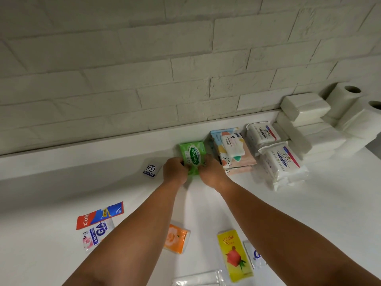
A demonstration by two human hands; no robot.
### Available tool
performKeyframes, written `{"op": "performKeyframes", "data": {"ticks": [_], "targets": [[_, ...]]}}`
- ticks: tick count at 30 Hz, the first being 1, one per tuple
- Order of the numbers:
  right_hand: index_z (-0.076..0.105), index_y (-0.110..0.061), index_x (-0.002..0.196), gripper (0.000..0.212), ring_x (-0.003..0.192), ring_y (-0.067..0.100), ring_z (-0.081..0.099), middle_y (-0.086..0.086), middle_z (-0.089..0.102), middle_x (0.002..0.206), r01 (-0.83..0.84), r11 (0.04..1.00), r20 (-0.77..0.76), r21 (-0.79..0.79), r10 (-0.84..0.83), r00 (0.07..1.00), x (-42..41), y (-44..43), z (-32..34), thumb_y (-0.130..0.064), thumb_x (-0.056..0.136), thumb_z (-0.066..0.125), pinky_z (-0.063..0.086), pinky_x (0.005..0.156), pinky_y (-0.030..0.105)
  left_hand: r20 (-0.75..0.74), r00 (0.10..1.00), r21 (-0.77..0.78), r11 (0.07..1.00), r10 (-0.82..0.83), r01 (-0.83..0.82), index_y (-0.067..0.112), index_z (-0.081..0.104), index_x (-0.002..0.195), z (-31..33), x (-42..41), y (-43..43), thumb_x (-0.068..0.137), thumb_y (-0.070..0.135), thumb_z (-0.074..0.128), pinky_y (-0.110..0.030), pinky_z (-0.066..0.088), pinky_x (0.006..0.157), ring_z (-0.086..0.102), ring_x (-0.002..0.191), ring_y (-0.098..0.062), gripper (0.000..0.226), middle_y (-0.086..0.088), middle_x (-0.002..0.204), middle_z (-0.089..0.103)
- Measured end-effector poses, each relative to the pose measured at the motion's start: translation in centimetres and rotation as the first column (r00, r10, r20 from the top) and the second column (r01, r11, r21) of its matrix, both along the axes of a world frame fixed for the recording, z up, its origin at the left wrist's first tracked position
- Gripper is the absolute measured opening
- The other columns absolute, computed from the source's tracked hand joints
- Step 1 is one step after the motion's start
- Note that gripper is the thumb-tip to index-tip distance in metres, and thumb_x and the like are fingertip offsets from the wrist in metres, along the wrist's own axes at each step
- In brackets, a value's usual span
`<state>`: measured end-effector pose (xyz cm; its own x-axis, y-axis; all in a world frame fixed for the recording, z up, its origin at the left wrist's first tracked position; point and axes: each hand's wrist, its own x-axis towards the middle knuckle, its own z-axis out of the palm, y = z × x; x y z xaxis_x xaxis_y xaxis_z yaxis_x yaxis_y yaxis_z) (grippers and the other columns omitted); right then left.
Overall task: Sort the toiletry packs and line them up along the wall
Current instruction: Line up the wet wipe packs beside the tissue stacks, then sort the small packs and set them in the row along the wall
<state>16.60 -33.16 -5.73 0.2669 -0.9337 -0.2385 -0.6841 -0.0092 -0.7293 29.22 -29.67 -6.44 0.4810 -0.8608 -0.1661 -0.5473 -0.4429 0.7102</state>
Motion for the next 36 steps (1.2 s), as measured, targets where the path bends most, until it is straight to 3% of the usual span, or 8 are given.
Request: {"op": "performKeyframes", "data": {"ticks": [7,9,12,16,21,26,31,36], "targets": [[0.054,-0.012,0.122,0.039,0.095,0.028,0.063,0.011,0.058,0.12,-0.043,0.999,-0.038,-0.006,0.042,0.998,0.1,-0.5,-0.2,-0.012,0.083,0.048,0.058,0.078,0.042,0.004,1.0,-0.017,0.999,-0.031,0.031,0.012,0.07,0.078,-0.2,0.3,0.0,0.089,0.022,0.069,-0.026,0.035,0.055,0.058,0.07,-0.021,0.015,-0.002,0.072,0.065],[0.05,-0.01,0.126,0.043,0.101,0.029,0.061,0.012,0.055,0.125,-0.061,0.998,-0.082,-0.028,0.059,0.995,0.3,-0.4,-0.2,-0.01,0.084,0.048,0.057,0.081,0.043,0.051,0.997,-0.021,0.998,-0.059,0.06,0.011,0.07,0.082,-0.1,0.5,0.4,0.091,0.026,0.066,-0.028,0.038,0.06,0.06,0.074,-0.024,0.018,-0.004,0.077,0.068],[0.038,-0.011,0.141,0.058,0.131,0.032,0.045,0.012,0.041,0.147,-0.089,0.978,-0.193,-0.19,0.051,0.98,1.3,0.2,0.2,-0.006,0.084,0.047,0.048,0.101,0.047,0.138,0.989,-0.099,0.992,-0.061,0.075,0.009,0.071,0.103,0.1,1.9,1.0,0.093,0.023,0.061,-0.035,0.051,0.077,0.065,0.091,-0.031,0.02,-0.011,0.098,0.073],[0.043,-0.009,0.145,0.056,0.141,0.026,0.035,0.011,0.04,0.152,-0.221,0.889,-0.123,-0.401,0.187,0.975,3.4,2.1,1.2,-0.003,0.09,0.048,0.03,0.115,0.031,0.324,0.945,-0.192,0.975,-0.046,0.114,0.014,0.072,0.119,-0.1,6.4,2.8,0.09,0.013,0.06,-0.037,0.049,0.098,0.06,0.116,-0.032,0.031,-0.009,0.125,0.068],[0.052,-0.003,0.136,0.047,0.127,0.031,0.053,0.015,0.055,0.139,-0.45,0.804,-0.143,-0.387,0.43,0.891,6.6,4.9,0.5,0.002,0.09,0.046,0.04,0.108,0.034,0.515,0.805,0.131,0.955,-0.293,0.264,0.014,0.063,0.13,-2.3,10.9,6.3,0.092,0.024,0.047,-0.045,0.046,0.101,0.056,0.12,-0.04,0.042,-0.008,0.139,0.058],[0.055,-0.004,0.13,0.046,0.115,0.029,0.058,0.013,0.06,0.128,-0.507,0.796,-0.116,-0.331,0.499,0.859,7.5,7.6,-0.5,0.005,0.086,0.046,0.038,0.098,0.021,0.472,0.777,0.207,0.909,-0.417,0.362,0.022,0.057,0.136,-3.2,10.8,10.2,0.089,0.04,0.031,-0.051,0.044,0.101,0.052,0.128,-0.04,0.056,0.0,0.145,0.055],[0.048,-0.015,0.14,0.052,0.134,0.027,0.042,0.006,0.049,0.144,-0.572,0.76,-0.165,-0.307,0.55,0.819,7.3,10.7,-2.2,-0.011,0.089,0.056,0.033,0.111,0.031,0.427,0.826,0.168,0.93,-0.368,0.328,0.027,0.054,0.137,-0.9,10.6,15.1,0.089,0.048,0.03,-0.055,0.028,0.112,0.046,0.134,-0.028,0.057,0.002,0.141,0.056],[0.035,-0.016,0.15,0.056,0.15,0.025,0.014,0.001,0.023,0.162,-0.631,0.737,-0.288,-0.242,0.567,0.772,6.0,13.6,-3.6,-0.029,0.097,0.05,0.012,0.121,0.04,0.42,0.87,0.254,0.954,-0.26,0.162,0.026,0.041,0.145,-2.0,11.9,19.9,0.102,0.052,0.032,-0.063,0.014,0.115,0.014,0.15,-0.033,0.05,-0.002,0.162,0.025]]}}
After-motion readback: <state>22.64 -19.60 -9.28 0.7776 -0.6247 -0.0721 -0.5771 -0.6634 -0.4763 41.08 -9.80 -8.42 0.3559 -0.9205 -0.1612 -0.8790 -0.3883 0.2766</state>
